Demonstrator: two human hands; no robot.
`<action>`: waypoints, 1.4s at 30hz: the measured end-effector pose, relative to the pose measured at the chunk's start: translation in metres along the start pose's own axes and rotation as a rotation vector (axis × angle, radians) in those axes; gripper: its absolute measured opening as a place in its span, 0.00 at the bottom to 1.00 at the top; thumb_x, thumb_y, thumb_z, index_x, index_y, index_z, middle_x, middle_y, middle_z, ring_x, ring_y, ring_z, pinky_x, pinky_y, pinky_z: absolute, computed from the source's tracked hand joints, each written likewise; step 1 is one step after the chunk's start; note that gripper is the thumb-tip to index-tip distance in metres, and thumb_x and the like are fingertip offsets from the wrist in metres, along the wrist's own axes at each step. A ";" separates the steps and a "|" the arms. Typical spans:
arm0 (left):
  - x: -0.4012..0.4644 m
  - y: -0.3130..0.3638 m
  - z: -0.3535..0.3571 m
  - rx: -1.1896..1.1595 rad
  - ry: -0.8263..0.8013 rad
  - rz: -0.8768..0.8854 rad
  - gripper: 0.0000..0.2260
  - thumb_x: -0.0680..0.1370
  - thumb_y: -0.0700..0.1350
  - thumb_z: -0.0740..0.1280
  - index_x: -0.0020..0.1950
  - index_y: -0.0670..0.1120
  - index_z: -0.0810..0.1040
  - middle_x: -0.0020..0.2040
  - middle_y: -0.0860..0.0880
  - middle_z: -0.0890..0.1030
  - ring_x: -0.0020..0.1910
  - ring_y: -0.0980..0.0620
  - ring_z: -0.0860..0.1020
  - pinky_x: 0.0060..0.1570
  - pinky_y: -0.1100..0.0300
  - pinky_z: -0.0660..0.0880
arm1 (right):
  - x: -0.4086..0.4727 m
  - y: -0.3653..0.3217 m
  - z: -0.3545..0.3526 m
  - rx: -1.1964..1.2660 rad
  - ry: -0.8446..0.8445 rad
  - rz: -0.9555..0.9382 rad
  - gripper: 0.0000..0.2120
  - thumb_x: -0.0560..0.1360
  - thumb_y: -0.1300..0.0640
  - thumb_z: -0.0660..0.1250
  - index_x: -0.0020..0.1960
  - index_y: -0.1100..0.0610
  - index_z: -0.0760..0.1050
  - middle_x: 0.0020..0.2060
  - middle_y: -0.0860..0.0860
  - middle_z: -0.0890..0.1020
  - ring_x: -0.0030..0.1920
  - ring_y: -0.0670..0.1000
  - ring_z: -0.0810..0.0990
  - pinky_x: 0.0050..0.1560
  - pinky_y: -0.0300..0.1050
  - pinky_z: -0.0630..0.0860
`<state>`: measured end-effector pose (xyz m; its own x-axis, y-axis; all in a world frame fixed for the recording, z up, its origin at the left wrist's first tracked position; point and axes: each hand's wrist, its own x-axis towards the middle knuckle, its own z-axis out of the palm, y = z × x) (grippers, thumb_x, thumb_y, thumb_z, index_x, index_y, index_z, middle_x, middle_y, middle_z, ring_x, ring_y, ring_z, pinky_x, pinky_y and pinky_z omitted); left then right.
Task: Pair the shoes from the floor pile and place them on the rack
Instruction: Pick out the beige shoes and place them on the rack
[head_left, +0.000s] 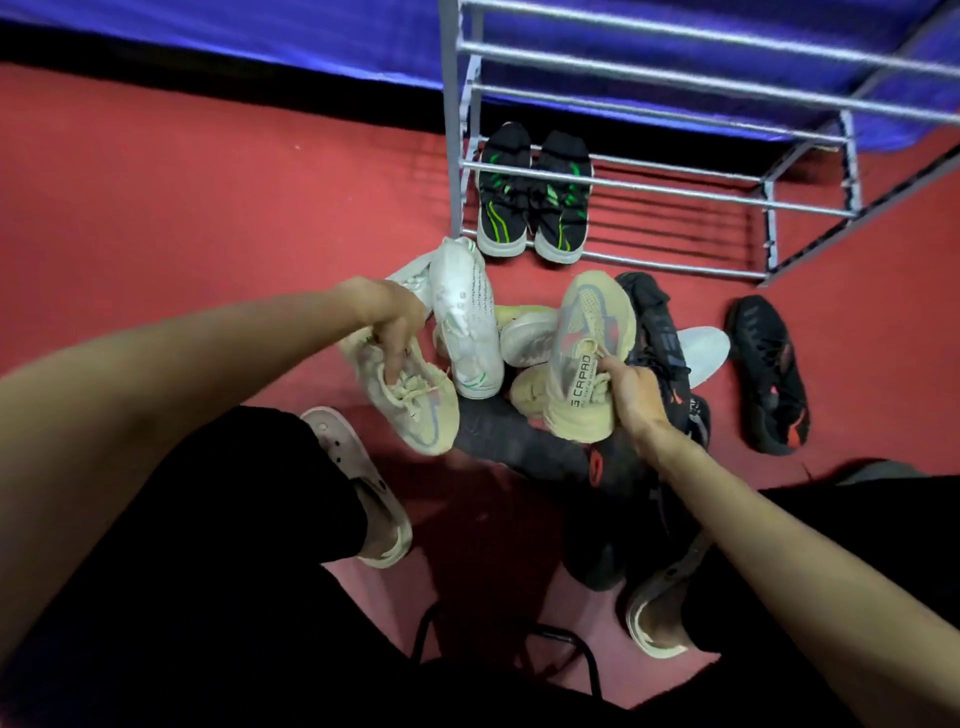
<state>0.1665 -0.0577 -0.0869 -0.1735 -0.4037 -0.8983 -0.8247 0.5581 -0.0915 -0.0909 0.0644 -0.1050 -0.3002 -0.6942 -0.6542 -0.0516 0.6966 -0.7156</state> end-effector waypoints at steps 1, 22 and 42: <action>-0.009 0.004 -0.009 -0.054 0.013 0.004 0.25 0.64 0.60 0.76 0.51 0.43 0.82 0.39 0.52 0.78 0.41 0.51 0.75 0.31 0.62 0.69 | -0.002 -0.002 -0.009 0.023 -0.008 0.003 0.10 0.69 0.55 0.68 0.37 0.62 0.80 0.35 0.55 0.83 0.39 0.52 0.82 0.42 0.43 0.77; -0.070 0.173 -0.101 -1.623 0.184 0.175 0.19 0.75 0.53 0.69 0.61 0.44 0.75 0.47 0.46 0.82 0.44 0.49 0.81 0.47 0.53 0.79 | -0.028 -0.064 -0.180 0.406 0.106 0.052 0.21 0.72 0.58 0.72 0.62 0.60 0.72 0.41 0.53 0.80 0.35 0.50 0.80 0.22 0.39 0.75; 0.130 0.248 -0.196 -2.032 0.358 0.201 0.29 0.75 0.51 0.70 0.68 0.36 0.66 0.57 0.40 0.81 0.46 0.48 0.83 0.39 0.55 0.80 | 0.181 -0.022 -0.223 0.431 0.313 0.014 0.06 0.72 0.62 0.66 0.37 0.59 0.75 0.40 0.58 0.79 0.38 0.52 0.77 0.38 0.44 0.75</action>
<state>-0.1661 -0.1134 -0.1420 -0.1842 -0.6845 -0.7054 -0.0307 -0.7133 0.7002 -0.3564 -0.0366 -0.1531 -0.5713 -0.5521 -0.6073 0.3306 0.5224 -0.7860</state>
